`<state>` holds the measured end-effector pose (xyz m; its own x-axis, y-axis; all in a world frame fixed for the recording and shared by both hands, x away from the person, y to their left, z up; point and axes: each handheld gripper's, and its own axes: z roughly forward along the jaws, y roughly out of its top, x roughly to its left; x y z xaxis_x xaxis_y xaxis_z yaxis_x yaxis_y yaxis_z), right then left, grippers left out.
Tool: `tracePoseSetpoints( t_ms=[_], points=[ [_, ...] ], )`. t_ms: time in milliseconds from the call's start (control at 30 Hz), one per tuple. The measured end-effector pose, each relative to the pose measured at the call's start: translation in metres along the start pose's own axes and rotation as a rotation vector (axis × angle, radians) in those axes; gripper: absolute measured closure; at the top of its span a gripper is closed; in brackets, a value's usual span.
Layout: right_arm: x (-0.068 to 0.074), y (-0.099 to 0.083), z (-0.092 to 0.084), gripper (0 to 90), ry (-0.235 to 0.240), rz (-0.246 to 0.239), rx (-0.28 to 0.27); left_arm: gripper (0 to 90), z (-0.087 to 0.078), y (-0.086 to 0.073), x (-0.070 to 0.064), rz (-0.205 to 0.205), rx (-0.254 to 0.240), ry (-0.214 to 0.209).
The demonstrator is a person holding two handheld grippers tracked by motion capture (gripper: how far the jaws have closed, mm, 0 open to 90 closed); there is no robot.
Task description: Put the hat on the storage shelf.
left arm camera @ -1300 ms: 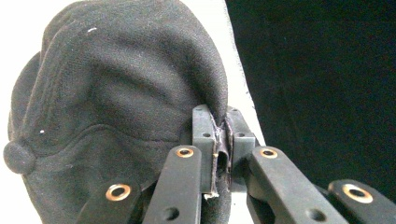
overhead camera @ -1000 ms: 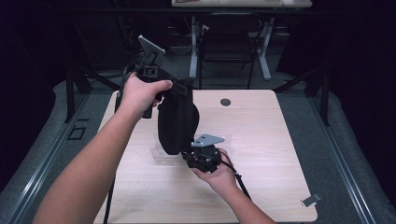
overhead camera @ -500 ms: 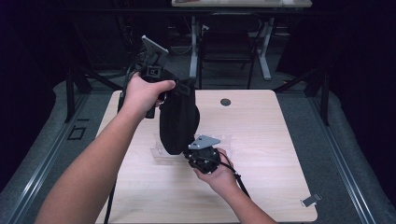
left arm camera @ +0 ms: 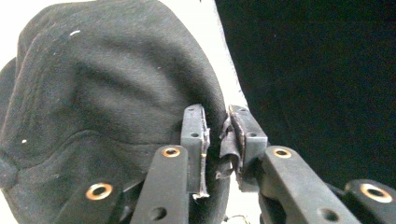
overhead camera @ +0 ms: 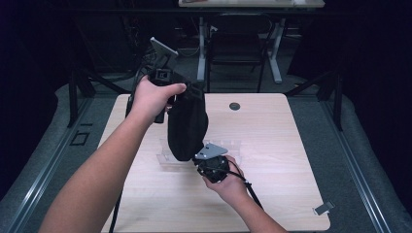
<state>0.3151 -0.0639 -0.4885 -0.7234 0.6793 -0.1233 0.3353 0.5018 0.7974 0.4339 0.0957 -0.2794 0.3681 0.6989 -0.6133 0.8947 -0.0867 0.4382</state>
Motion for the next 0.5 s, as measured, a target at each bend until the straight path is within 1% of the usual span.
tracePoseSetpoints(
  t_ms=[33, 67, 167, 200, 267, 300, 333, 400, 500],
  points=[
    [0.0017, -0.0004, 0.0009, 82.5, -0.01, 0.001, -0.012, 74.6, 0.0, 0.0001, -0.0002, 0.001, -0.004, -0.004],
    [0.0032, -0.0004, 0.0008, 83.4, -0.026, -0.017, -0.009, 69.8, 0.0003, 0.0001, -0.0002, -0.001, -0.004, -0.009],
    [0.0038, -0.0004, 0.0004, 83.9, -0.038, -0.028, -0.005, 67.4, 0.0007, -0.0001, 0.0004, 0.005, -0.002, -0.015],
    [0.0028, -0.001, 0.0005, 84.2, -0.043, -0.021, -0.002, 65.4, 0.0007, -0.0002, 0.0004, -0.001, -0.002, -0.019],
    [0.0015, -0.0015, 0.0003, 84.3, -0.044, -0.015, 0.003, 63.7, 0.0004, -0.0003, 0.0006, 0.002, -0.014, -0.018],
    [-0.0003, -0.0015, -0.001, 84.4, -0.056, -0.018, 0.021, 61.8, -0.0003, -0.0001, 0.0007, 0.005, -0.018, -0.021],
    [-0.0012, -0.0046, 0.0016, 84.6, -0.046, 0.006, 0.012, 61.0, -0.0008, -0.0002, 0.0006, 0.005, -0.025, -0.019],
    [-0.0017, -0.0055, 0.0019, 84.6, -0.043, 0.01, 0.016, 60.0, -0.0018, -0.0002, 0.0017, 0.012, -0.026, -0.018],
    [-0.0026, -0.0101, 0.0042, 84.7, -0.048, 0.024, 0.023, 58.6, -0.0036, -0.0008, 0.0049, 0.001, -0.032, -0.018]
  ],
)
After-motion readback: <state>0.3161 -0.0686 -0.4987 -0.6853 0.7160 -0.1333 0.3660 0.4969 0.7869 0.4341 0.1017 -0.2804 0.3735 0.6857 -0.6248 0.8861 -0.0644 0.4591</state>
